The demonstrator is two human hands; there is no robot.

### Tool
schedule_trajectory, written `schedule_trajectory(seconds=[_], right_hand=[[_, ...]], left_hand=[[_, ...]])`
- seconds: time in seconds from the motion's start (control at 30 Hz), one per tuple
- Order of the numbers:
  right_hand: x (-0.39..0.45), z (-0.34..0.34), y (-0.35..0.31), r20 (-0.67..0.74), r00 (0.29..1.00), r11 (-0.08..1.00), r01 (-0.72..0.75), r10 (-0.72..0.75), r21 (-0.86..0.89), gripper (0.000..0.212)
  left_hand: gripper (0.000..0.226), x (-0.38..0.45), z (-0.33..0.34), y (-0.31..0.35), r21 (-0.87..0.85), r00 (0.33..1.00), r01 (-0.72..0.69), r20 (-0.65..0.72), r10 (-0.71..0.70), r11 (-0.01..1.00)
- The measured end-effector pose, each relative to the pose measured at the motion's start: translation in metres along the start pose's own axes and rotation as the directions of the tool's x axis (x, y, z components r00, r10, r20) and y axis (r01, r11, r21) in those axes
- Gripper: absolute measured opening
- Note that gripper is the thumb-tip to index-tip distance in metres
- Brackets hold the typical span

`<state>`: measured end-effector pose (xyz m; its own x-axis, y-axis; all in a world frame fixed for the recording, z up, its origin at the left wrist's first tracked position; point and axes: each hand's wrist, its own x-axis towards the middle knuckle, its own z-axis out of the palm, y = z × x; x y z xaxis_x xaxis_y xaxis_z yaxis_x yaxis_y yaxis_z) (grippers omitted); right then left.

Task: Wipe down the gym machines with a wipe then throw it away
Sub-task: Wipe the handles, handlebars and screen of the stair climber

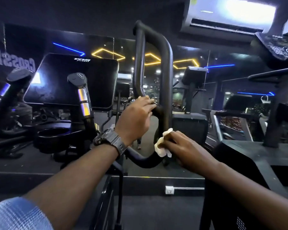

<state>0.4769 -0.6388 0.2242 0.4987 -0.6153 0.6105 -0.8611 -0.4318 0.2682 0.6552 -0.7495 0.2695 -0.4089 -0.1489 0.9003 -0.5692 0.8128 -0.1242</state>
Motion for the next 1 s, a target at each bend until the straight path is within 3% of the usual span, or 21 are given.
schedule_trajectory(seconds=[0.07,0.17,0.33,0.37,0.43,0.5,0.53,0.7,0.77,0.87,0.93,1.0], right_hand=[[0.016,-0.008,0.013,-0.119,0.984,0.99,-0.127,0.134,0.066,0.019],[0.052,-0.019,0.035,-0.336,0.918,0.978,-0.19,0.209,0.088,0.02],[-0.014,0.026,0.006,-0.247,0.967,0.984,-0.023,0.067,0.176,0.013],[-0.017,0.029,0.008,-0.274,0.959,0.975,-0.016,0.077,0.22,0.012],[0.001,0.028,0.021,-0.404,0.877,0.923,-0.102,0.259,0.371,0.011],[0.02,0.027,0.029,-0.399,0.767,0.787,-0.214,0.502,0.578,0.015],[0.022,0.031,0.028,-0.35,0.756,0.707,-0.205,0.554,0.676,0.016],[-0.03,0.073,0.017,-0.149,0.839,0.481,-0.147,0.523,0.864,0.025],[-0.022,0.079,0.028,0.032,0.819,0.221,-0.191,0.572,0.956,0.022],[0.008,0.08,0.042,0.227,0.855,-0.282,-0.099,0.467,0.954,0.01],[0.008,0.093,0.041,0.253,0.888,-0.393,-0.091,0.385,0.915,0.01],[-0.009,0.121,0.036,0.284,0.92,-0.384,-0.169,0.269,0.908,0.016]], left_hand=[[0.03,-0.001,0.001,0.006,-0.017,1.0,-0.017,-0.012,0.017,1.0],[0.026,0.003,0.002,0.019,-0.05,0.999,0.029,-0.038,-0.031,0.998],[0.023,-0.009,0.009,0.043,-0.093,0.994,0.082,-0.067,-0.088,0.992],[0.023,-0.015,0.012,0.048,-0.129,0.989,0.125,-0.063,-0.134,0.984],[0.021,-0.027,0.023,0.057,-0.229,0.96,0.252,-0.063,-0.273,0.94],[0.016,-0.034,0.031,0.066,-0.325,0.877,0.423,-0.088,-0.472,0.846],[0.014,-0.036,0.032,0.069,-0.358,0.823,0.498,-0.091,-0.56,0.79],[0.011,-0.054,0.043,0.104,-0.323,0.629,0.693,-0.166,-0.76,0.644],[0.014,-0.065,0.052,0.114,-0.284,0.591,0.729,-0.201,-0.782,0.623],[0.02,-0.075,0.059,0.127,-0.242,0.553,0.759,-0.249,-0.795,0.604],[0.019,-0.079,0.06,0.135,-0.247,0.544,0.765,-0.245,-0.802,0.594],[0.021,-0.083,0.062,0.141,-0.217,0.55,0.768,-0.258,-0.795,0.602]])
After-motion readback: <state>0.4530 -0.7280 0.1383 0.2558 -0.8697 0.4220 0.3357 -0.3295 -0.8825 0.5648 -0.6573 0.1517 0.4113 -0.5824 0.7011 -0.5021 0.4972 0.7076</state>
